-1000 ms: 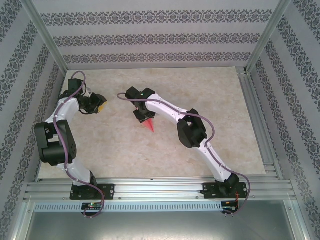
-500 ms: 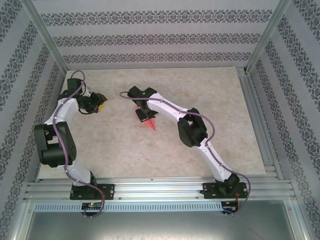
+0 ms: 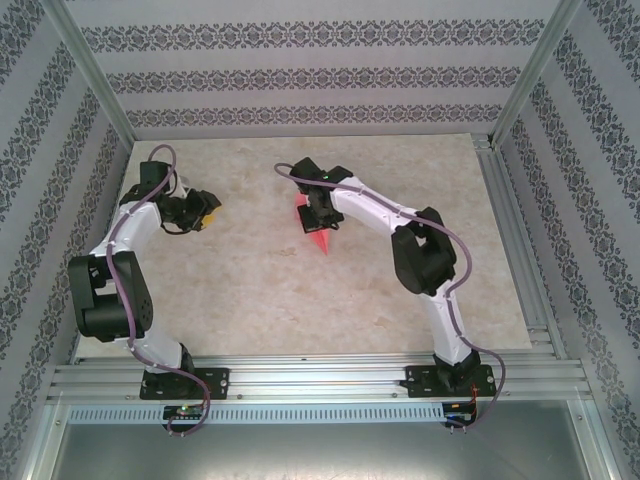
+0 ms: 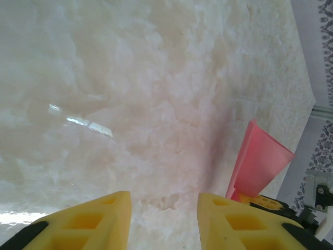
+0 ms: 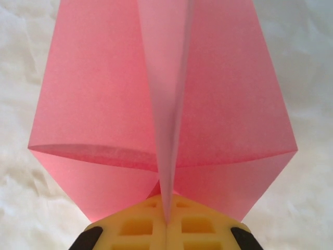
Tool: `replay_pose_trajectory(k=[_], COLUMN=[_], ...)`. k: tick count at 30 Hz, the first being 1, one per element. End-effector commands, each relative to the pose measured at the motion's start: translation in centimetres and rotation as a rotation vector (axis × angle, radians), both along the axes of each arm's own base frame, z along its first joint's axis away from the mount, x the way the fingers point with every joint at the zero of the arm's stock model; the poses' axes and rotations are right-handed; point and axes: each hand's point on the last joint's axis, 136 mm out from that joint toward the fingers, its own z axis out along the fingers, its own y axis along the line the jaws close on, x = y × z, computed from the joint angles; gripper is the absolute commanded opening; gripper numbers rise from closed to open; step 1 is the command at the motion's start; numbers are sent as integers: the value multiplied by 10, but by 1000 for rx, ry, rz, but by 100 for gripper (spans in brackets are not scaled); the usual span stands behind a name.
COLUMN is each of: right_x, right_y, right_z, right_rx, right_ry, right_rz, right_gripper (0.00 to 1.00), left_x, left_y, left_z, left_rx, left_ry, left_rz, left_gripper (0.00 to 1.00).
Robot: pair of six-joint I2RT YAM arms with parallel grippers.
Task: Fold a paper plane with a square sheet of paper (pick it up from the middle)
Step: Move the paper plane to the center of the table.
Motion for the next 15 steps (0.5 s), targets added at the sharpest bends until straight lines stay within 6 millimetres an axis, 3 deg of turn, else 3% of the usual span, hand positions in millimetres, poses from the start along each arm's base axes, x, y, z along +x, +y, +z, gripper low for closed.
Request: replay_pose_trajectory(k=[1,5,8,12,15], right_x=[-2,-26,-42,-55,-57], right_y=[-16,-71,-106,-125,-126], right_z=[27,26,13,-9,-25], right_rx=[120,146,124,110,97], right_ry=[-35,-33,-13,19,47], right_rz=[-74,-180,-247,-288,-287], right_gripper=[0,0,0,0,0], left_x=[-4,-17,-28,-41,-48], left_y=[-33,-81,-122,-160,-173], left_z=[15,8,3,-3,-8], left_rx=[-9,4,10,56,63], left_ry=[-68,-63,-81,-90,-83], left_rz=[-102,-210,-285,-342,-348], left_gripper=[40,41,42,42,42])
